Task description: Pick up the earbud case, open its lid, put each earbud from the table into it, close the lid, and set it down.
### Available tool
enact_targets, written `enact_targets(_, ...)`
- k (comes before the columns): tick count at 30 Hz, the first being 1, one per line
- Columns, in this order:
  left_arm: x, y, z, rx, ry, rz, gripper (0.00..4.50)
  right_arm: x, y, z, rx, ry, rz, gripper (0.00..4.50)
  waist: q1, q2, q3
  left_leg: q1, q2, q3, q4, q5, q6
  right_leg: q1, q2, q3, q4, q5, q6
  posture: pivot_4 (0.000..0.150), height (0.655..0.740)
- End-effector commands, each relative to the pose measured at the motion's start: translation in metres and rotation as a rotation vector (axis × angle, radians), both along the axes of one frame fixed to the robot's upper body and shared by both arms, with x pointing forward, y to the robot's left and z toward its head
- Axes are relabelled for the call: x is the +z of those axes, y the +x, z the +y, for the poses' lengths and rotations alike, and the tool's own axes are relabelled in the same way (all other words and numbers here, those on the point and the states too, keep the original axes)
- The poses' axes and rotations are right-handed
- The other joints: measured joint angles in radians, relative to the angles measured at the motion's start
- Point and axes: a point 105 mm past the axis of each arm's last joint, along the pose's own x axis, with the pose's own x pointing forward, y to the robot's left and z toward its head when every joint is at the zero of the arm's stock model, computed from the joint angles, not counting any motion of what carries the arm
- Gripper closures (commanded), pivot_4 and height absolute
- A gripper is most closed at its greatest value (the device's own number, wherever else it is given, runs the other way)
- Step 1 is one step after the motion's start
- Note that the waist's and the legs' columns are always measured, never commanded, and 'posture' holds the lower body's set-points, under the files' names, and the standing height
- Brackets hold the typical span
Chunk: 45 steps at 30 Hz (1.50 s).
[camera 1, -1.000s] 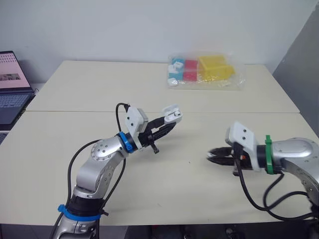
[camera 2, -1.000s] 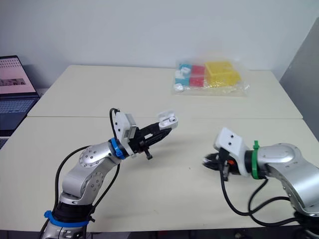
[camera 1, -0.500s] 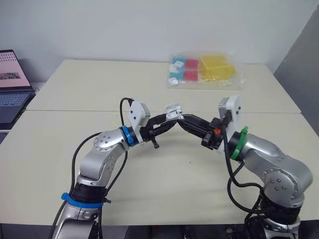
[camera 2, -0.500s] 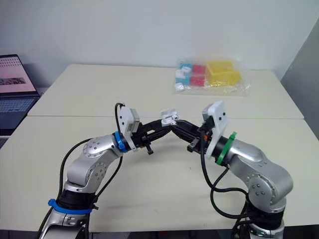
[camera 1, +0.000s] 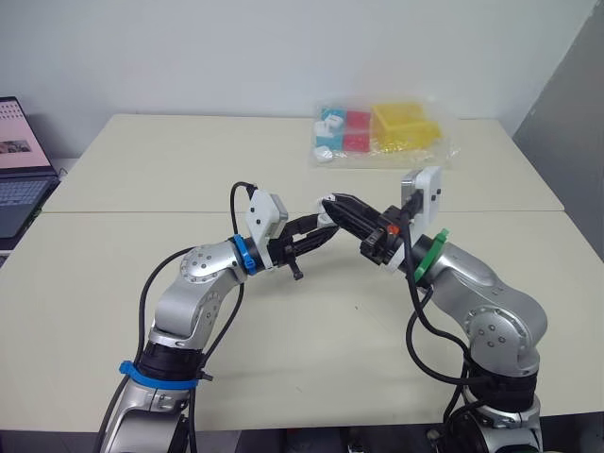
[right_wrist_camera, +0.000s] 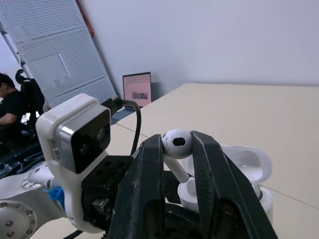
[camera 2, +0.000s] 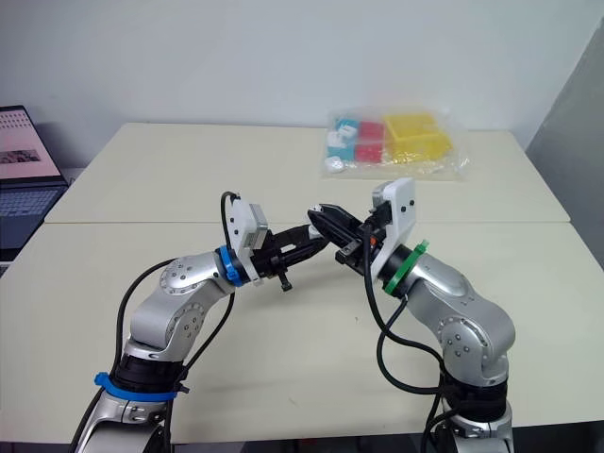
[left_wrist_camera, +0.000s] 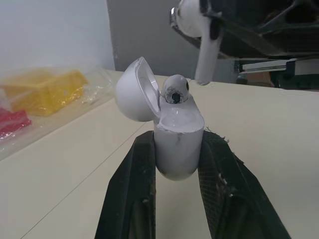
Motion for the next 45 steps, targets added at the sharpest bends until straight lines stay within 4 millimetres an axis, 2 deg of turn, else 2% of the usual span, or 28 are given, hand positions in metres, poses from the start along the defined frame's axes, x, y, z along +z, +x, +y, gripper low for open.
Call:
enact_targets(1,0.011,-0.002,-0.002,-0.005,-0.019,-0.050,3.71,0.010,-0.001,0.003,-0.004,0.007,-0.066,4.09,0.000,0.000,0.000,0.000,0.000,0.000,0.000,0.000,0.000,0.000,0.000,0.000,0.000,0.000,0.000,0.150,0.7389)
enact_targets(9,0.012,-0.003,-0.003,-0.001,-0.034,-0.046,3.71,0.000,0.005,0.004,-0.030,-0.029,-0.073,4.09,0.000,0.000,0.000,-0.001,0.000,0.000,0.000,0.000,0.000,0.000,0.000,0.000,0.000,0.000,0.000,0.150,0.7389)
enact_targets(23,0.017,-0.002,-0.003,0.014,-0.070,-0.050,3.71,-0.020,0.005,0.006,-0.034,-0.106,-0.043,4.09,0.000,0.000,0.000,-0.001,0.000,0.000,0.000,0.000,0.000,0.000,0.000,0.000,0.000,0.000,0.000,0.150,0.7389)
enact_targets(34,0.019,-0.001,-0.002,0.027,-0.079,-0.058,3.71,-0.022,0.004,0.006,-0.039,-0.117,-0.030,4.09,0.000,0.000,0.000,-0.001,0.000,0.000,0.000,0.000,0.000,0.000,0.000,0.000,0.000,0.000,0.000,0.150,0.7389)
enact_targets(35,0.019,-0.002,-0.002,0.027,-0.080,-0.059,3.71,-0.023,0.006,0.005,-0.055,-0.129,-0.032,3.53,0.000,0.000,0.000,-0.001,0.000,0.000,0.000,0.000,0.000,0.000,0.000,0.000,0.000,0.000,0.000,0.150,0.7389)
enact_targets(37,0.019,-0.002,-0.002,0.027,-0.081,-0.059,3.71,-0.024,0.008,0.003,-0.072,-0.142,-0.035,3.11,0.000,0.000,0.000,-0.001,0.000,0.000,0.000,0.000,0.000,0.000,0.000,0.000,-0.001,0.000,0.000,0.150,0.7389)
enact_targets(43,0.018,-0.003,-0.002,0.029,-0.064,-0.062,3.71,-0.012,0.005,0.004,-0.080,-0.127,-0.088,0.96,0.000,0.000,0.000,-0.001,0.000,0.000,0.000,0.000,0.000,-0.001,0.000,0.000,-0.001,0.000,0.000,0.150,0.7389)
enact_targets(45,0.017,-0.003,-0.001,0.032,-0.063,-0.059,3.71,-0.010,0.003,0.004,-0.074,-0.123,-0.096,0.92,0.000,0.000,0.000,-0.001,0.000,0.000,0.000,0.000,0.000,-0.001,0.000,0.000,-0.001,0.000,0.000,0.150,0.7389)
